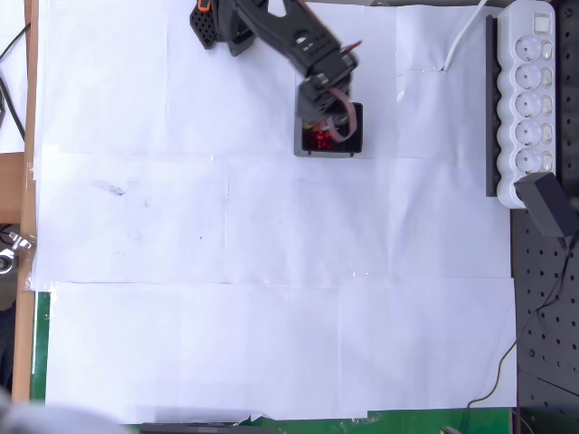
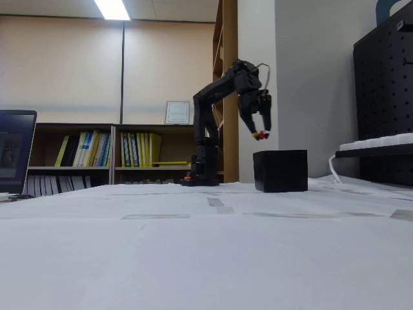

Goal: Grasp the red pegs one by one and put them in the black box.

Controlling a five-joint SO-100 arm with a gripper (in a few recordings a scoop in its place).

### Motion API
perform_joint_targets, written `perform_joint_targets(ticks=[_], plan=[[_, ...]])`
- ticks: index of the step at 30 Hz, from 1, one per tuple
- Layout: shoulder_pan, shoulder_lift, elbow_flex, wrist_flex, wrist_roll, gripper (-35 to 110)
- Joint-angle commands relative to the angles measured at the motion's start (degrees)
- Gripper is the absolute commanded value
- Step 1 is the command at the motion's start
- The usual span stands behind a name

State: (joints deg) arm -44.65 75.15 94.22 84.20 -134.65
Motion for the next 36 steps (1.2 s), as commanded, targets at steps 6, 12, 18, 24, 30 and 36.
perform_joint_targets(ticks=[6,12,18,24,30,36], plan=[[-2.1,5.2,-8.2,-14.6,-2.5,0],[-0.3,7.0,-11.6,-18.3,-1.8,3],[1.0,4.5,-9.6,-14.0,-1.2,17],[2.5,1.8,-0.8,-6.2,-1.0,23],[10.5,-12.8,2.2,-3.4,2.9,23],[28.6,-36.6,-21.6,-17.8,14.8,23]])
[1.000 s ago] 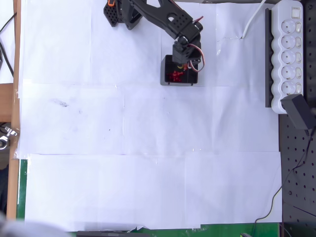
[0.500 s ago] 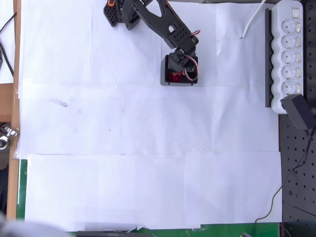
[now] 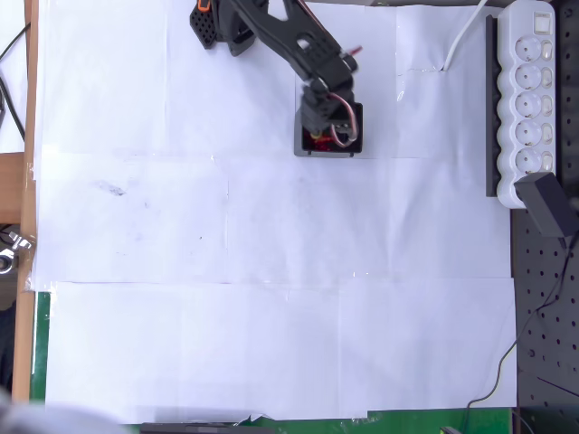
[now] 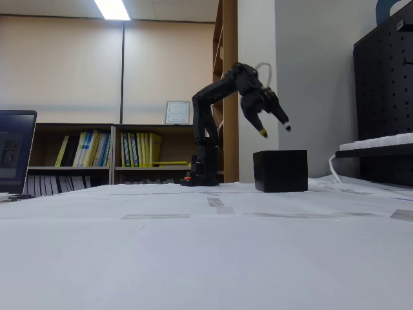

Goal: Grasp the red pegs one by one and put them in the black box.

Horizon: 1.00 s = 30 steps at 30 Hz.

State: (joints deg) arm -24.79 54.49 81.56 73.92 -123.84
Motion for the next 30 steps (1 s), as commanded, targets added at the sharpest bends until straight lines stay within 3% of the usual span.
perform_joint_targets(ticks=[1,7,9,11,21,30], plan=[[11.9,-19.5,-15.1,-9.4,6.2,23],[25.6,-41.8,-53.7,-17.8,18.2,23],[26.6,-45.5,-60.0,-17.8,18.5,8],[26.9,-47.3,-63.0,-17.8,17.8,0],[26.0,-61.6,-79.9,-18.1,17.1,0],[22.3,-64.7,-80.1,-4.0,17.4,0]])
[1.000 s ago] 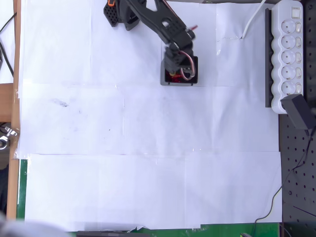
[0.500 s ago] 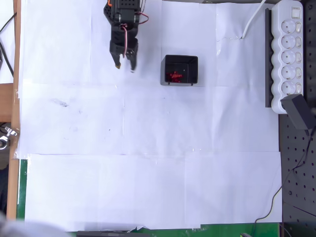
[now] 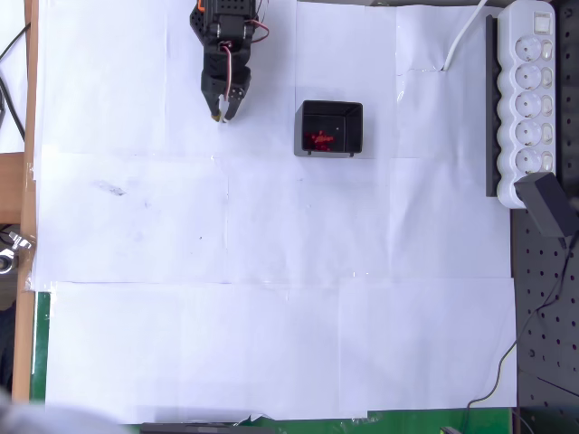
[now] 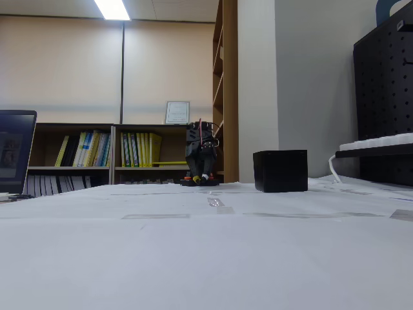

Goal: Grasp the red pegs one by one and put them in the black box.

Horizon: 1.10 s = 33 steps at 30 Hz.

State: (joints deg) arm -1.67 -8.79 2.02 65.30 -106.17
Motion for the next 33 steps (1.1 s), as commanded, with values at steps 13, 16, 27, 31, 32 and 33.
perform_joint_targets(ticks=[13,16,27,31,32,33], plan=[[-0.4,-1.5,-0.5,9.8,-0.2,0],[-0.4,-1.5,-0.5,9.8,-0.2,0],[-0.4,-1.5,-0.5,9.8,-0.2,0],[-0.4,-1.5,-0.5,9.8,-0.2,0],[-0.4,-1.5,-0.5,9.8,-0.2,0],[-0.4,-1.5,-0.5,9.8,-0.2,0]])
